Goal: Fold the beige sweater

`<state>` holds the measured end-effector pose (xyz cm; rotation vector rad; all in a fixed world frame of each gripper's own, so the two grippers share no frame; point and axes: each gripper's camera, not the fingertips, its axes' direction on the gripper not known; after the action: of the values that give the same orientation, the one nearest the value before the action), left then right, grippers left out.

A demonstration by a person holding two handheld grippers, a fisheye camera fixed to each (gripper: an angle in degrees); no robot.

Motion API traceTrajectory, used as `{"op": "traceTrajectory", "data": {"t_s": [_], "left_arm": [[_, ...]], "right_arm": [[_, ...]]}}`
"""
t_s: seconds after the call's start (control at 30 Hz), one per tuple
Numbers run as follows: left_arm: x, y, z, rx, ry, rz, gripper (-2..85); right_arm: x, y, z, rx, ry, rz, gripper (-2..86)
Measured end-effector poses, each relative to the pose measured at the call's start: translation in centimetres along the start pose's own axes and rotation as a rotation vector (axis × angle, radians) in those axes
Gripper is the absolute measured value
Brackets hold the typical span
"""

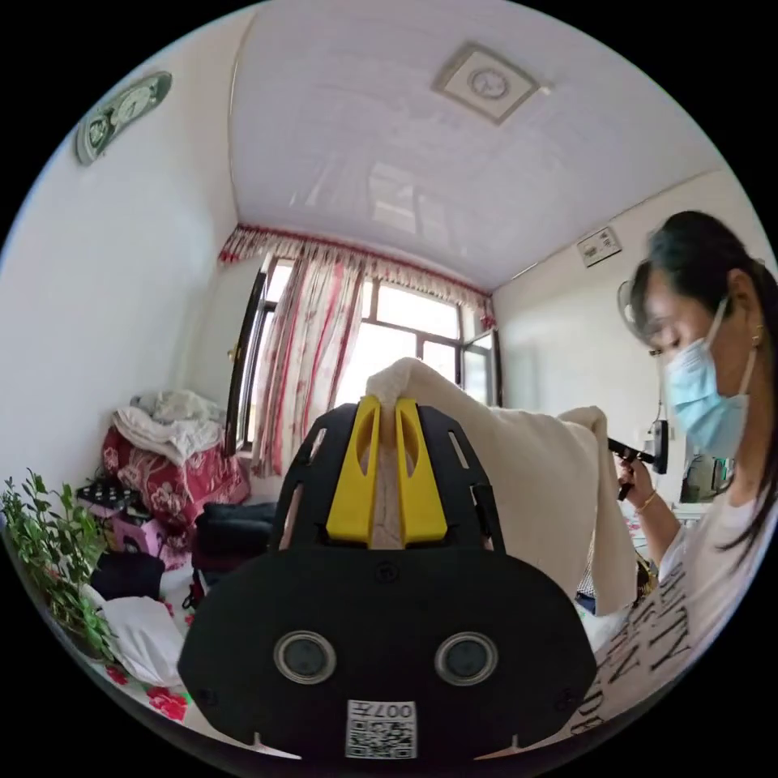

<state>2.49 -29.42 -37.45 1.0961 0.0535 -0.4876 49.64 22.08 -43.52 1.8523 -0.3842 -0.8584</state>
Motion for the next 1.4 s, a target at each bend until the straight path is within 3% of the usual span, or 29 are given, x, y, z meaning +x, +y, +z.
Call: {"op": "traceTrajectory", "data": {"t_s": [0.13, 0.23, 0.47, 0.7, 0.77, 0.93, 1.03, 1.17, 1.3, 1.4], "left_arm": [[-5.4, 6.3, 15.1, -0.346, -0.097, -0.043, 3.5], [-10.0, 15.8, 22.7, -0.658, -0.254, -0.228, 7.5], [-8.6, 36.6, 17.6, -1.064, -0.281, -0.367, 8.4], [-6.5, 45.4, 13.8, -1.348, -0.276, -0.431, 9.2], [-7.4, 46.9, 15.4, -1.43, -0.296, -0.395, 8.8], [-10.3, 45.8, 18.4, -1.512, -0.216, -0.319, 0.8], [-14.3, 41.6, 18.9, -1.418, -0.169, -0.323, -0.2], [-21.7, 34.9, 18.9, -1.166, -0.211, -0.502, 1.6], [-23.0, 33.4, 18.8, -1.124, -0.206, -0.519, 6.4], [-19.3, 37.2, 18.5, -1.223, -0.164, -0.498, 7.6]], "right_arm": [[4.2, 3.0, 10.7, -0.236, 0.106, 0.033, 3.7], [9.0, 9.6, 18.7, -0.503, 0.193, 0.205, 6.1], [8.5, 29.3, 21.5, -0.977, 0.109, 0.387, 10.5], [3.5, 37.0, 25.6, -1.202, -0.062, 0.404, 12.9], [3.3, 39.1, 28.9, -1.356, -0.081, 0.384, 11.5], [9.1, 34.4, 29.7, -1.33, 0.009, 0.386, 8.8], [15.7, 27.2, 26.4, -1.19, 0.327, 0.291, 8.4], [24.2, 19.7, 20.0, -0.931, 0.682, 0.444, 8.6], [22.6, 20.0, 19.5, -0.908, 0.587, 0.46, 8.8], [17.6, 25.6, 21.2, -0.985, 0.252, 0.553, 9.0]]}}
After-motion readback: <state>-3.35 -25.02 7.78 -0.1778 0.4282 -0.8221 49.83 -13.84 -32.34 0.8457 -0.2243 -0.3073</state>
